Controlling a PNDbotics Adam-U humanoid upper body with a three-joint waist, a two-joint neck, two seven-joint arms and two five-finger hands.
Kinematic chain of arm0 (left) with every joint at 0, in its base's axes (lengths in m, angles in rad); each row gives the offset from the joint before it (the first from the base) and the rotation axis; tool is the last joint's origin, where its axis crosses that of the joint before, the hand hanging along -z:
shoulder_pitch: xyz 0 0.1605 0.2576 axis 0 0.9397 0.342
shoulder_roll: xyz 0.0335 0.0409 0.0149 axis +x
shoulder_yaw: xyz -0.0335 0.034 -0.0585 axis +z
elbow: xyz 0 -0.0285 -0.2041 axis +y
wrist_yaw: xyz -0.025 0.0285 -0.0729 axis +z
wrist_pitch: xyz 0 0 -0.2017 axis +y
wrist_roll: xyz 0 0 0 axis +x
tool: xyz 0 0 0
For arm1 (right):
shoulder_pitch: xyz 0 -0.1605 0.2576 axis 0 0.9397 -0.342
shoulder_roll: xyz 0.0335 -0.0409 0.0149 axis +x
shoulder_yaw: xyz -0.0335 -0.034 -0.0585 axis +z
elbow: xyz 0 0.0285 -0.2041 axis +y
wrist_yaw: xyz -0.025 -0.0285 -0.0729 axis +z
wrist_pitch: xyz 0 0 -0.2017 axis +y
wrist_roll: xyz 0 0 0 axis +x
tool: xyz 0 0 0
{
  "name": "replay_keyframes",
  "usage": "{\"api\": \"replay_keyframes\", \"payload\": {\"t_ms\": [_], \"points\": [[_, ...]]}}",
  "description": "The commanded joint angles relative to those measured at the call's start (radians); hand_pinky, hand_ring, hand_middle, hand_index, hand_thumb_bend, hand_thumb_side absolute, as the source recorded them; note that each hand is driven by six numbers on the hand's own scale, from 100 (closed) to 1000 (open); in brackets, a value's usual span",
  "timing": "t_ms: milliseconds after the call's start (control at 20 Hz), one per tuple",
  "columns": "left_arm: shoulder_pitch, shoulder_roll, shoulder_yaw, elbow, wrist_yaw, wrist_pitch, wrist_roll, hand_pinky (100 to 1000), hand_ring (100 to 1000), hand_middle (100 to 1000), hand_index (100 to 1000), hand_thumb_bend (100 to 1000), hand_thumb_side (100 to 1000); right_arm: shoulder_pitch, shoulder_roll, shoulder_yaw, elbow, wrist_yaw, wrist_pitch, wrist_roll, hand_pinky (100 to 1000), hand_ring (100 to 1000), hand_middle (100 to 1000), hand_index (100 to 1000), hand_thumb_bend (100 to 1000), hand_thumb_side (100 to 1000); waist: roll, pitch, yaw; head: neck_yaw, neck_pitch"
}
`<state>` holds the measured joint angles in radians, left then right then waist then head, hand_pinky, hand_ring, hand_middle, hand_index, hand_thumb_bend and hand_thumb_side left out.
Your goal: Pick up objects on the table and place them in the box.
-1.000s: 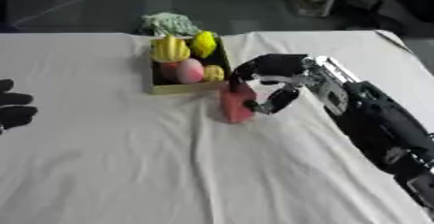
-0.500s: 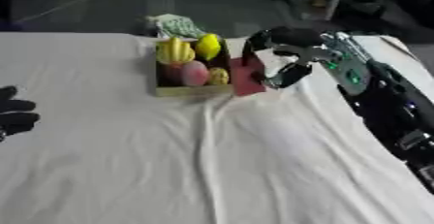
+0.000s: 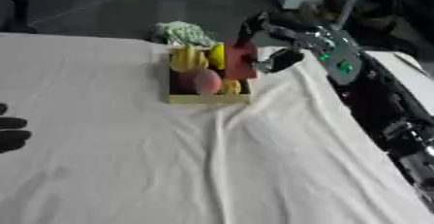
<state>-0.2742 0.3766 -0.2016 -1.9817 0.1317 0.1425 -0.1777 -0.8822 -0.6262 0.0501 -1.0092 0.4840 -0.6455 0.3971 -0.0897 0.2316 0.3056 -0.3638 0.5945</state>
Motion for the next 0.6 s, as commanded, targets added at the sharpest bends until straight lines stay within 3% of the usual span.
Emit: {"api": "replay_keyframes", "payload": {"t_ms": [50,600], "points": [[-0.016,0.002,-0.002,-0.018,0.003,0.002,-0.01,841,774,741,920,100,848,-0.027,-0.035,-0.031,0.019,-0.005,0.022,-0.052,710,641,413,586,100,198,0.0,-0.014,0.009,-0.023,-0.022],[-0.019,-0.01,0.0,-0.018,0.005,0.008,-0.007,842,773,739,919,100,852,-0.028,0.033,-0.034,0.091,0.091,0.071,-0.23,701,659,481,672,100,206,0.0,-0.011,0.028,-0.045,-0.035]]}}
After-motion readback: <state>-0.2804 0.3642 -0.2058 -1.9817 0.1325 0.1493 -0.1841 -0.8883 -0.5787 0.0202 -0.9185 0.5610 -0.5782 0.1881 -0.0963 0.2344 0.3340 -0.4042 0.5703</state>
